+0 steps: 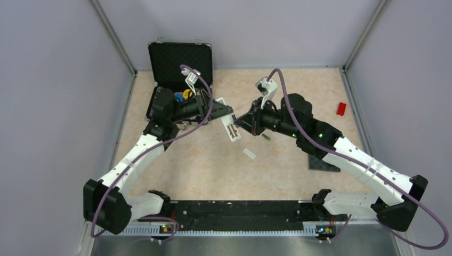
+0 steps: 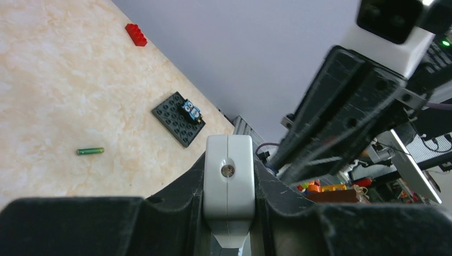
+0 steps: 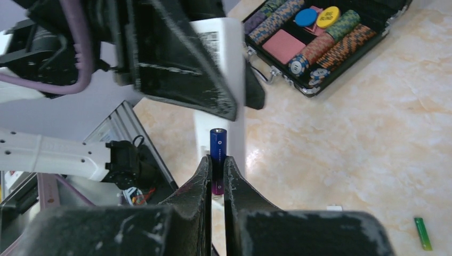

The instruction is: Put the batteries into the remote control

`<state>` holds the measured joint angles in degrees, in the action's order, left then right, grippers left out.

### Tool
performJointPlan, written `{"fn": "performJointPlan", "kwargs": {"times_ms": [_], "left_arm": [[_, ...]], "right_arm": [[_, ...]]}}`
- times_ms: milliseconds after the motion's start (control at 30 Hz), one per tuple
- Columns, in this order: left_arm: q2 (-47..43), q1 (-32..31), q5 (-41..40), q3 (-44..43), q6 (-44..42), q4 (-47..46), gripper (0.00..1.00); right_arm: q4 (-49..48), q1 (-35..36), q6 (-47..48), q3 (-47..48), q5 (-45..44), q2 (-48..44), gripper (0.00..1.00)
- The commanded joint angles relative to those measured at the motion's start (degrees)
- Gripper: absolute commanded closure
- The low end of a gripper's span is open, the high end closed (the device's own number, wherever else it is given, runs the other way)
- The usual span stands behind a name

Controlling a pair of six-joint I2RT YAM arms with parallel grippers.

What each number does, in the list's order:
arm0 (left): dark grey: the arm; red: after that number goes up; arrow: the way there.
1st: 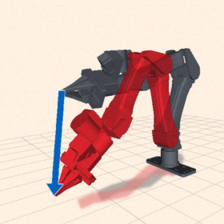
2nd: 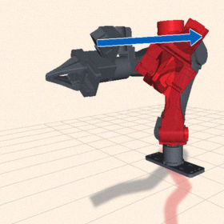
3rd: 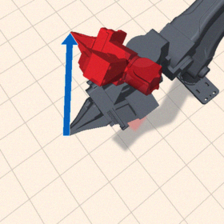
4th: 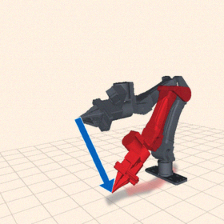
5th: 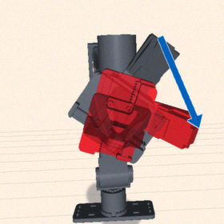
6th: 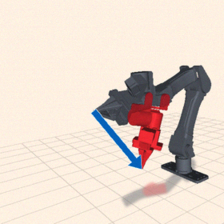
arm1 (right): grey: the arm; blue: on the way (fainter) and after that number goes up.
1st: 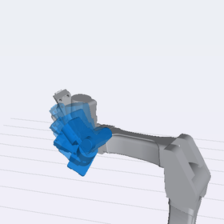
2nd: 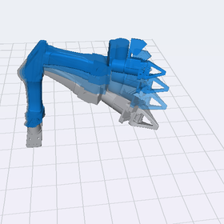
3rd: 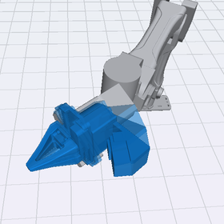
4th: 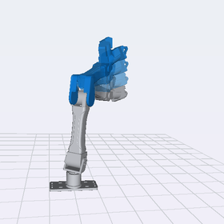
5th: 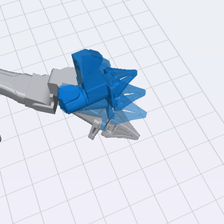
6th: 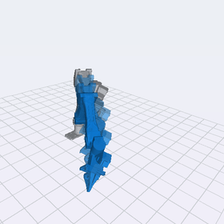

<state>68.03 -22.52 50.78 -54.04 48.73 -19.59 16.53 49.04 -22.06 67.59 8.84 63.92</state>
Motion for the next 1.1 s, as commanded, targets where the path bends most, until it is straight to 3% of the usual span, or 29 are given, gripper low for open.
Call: {"fn": "performJointPlan", "kwargs": {"times_ms": [0, 333, 1067], "left_arm": [[-1.94, 0.47, -3.49, -0.67, 4.99, -7.26, 1.0], [-3.83, 1.11, -1.21, 3.19, 14.7, -17.72, 1.0], [-4.73, 1.15, -7.18, 3.41, 18.34, -16.47, 1.0]], "right_arm": [[0.71, 6.12, 1.47, 9.12, -5.54, 1.32, 0.96], [0.38, 9.3, 3.81, 8.65, -10.58, 1.78, 0.97], [-1.12, 12.01, 7.38, 6.06, -12.97, 2.97, 0.99]]}}
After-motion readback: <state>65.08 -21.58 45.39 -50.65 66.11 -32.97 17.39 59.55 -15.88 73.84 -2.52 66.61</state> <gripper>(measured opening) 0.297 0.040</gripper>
